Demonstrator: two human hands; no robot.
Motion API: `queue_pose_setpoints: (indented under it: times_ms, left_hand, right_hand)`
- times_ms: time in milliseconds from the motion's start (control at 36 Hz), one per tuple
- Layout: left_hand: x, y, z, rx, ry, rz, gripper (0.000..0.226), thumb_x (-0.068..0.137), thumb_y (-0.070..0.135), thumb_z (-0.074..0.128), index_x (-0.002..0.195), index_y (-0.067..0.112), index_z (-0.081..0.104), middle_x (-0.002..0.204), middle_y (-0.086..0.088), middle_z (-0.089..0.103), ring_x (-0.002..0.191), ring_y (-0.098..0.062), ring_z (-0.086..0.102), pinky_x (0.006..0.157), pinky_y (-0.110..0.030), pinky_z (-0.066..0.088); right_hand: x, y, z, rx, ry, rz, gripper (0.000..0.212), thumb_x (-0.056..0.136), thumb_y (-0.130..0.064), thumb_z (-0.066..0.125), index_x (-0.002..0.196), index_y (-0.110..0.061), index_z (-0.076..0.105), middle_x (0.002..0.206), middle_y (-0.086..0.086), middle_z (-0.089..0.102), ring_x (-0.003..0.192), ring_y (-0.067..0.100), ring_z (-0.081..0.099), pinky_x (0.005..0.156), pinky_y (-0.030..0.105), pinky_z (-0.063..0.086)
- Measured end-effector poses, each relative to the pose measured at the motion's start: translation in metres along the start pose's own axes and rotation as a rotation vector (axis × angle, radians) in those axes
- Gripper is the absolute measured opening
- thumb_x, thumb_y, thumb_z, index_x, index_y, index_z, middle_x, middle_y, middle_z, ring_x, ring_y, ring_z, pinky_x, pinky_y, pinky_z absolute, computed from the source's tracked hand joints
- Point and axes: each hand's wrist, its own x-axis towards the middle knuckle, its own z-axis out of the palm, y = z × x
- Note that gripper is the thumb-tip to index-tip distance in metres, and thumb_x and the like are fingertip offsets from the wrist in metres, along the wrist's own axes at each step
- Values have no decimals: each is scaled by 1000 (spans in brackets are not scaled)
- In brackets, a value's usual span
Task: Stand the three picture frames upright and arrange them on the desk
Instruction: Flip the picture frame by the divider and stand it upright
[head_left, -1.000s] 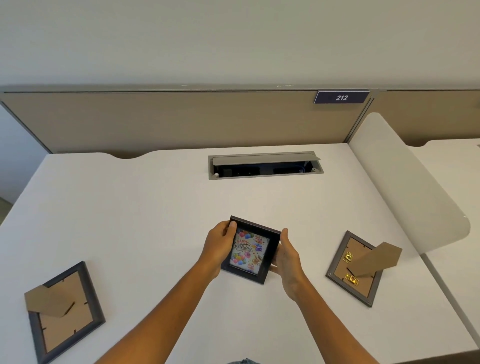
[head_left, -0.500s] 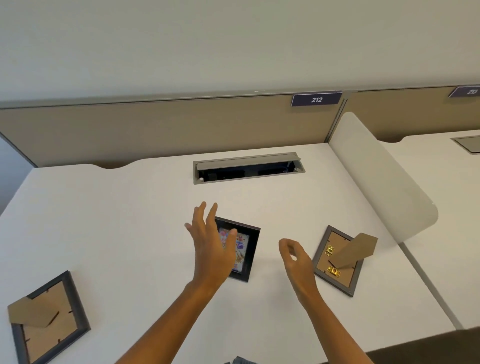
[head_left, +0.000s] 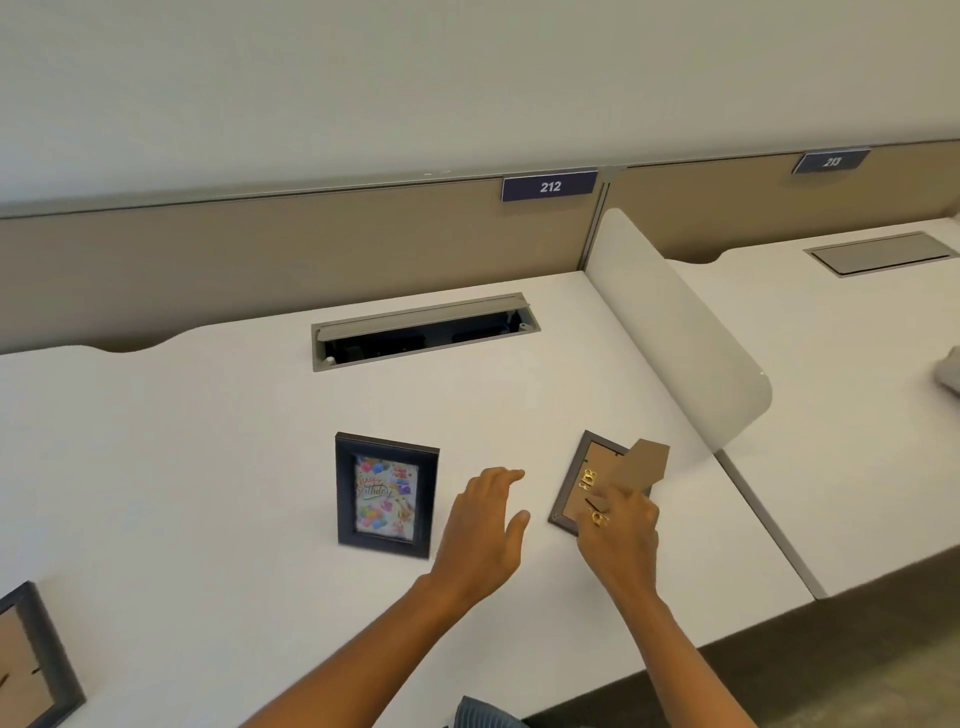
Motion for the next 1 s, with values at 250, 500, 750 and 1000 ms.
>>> queue_pose_setpoints:
  times_ms: [250,500,750,1000]
  left_hand:
    - [13,-2,57,-9,-256,-193,62,102,39,59,156,25,34,164,3,35,148,-19,39,117,-33,36]
    - [29,12,90,-43,-356,-354,76,103,41,56,165,21,17,173,-1,19,158,-25,21,127,-44,26]
    - [37,22,111,-13,-361,-374,80,102,44,58,165,20,15,173,-2,19,158,-26,19,128,-45,22]
    - [49,29,106,-195,-252,-441,73,95,11,72,157,15,35,155,-6,37,142,-22,43,110,-24,40]
  right_hand:
    - [-1,37,-4,-35,-85,53,41,100,-29,74,136,-18,60,156,10,52,144,34,44,112,53,52]
    - [-10,57,10,-7,-157,247,74,96,-37,77,156,-12,41,161,12,47,149,35,43,117,53,50]
    - [-9,57,11,178,-164,304,76,94,-32,81,157,-15,42,159,10,52,149,34,44,117,54,50]
    - [5,57,-1,521,-181,434,68,88,6,81,145,-18,54,143,7,47,125,27,55,96,35,58]
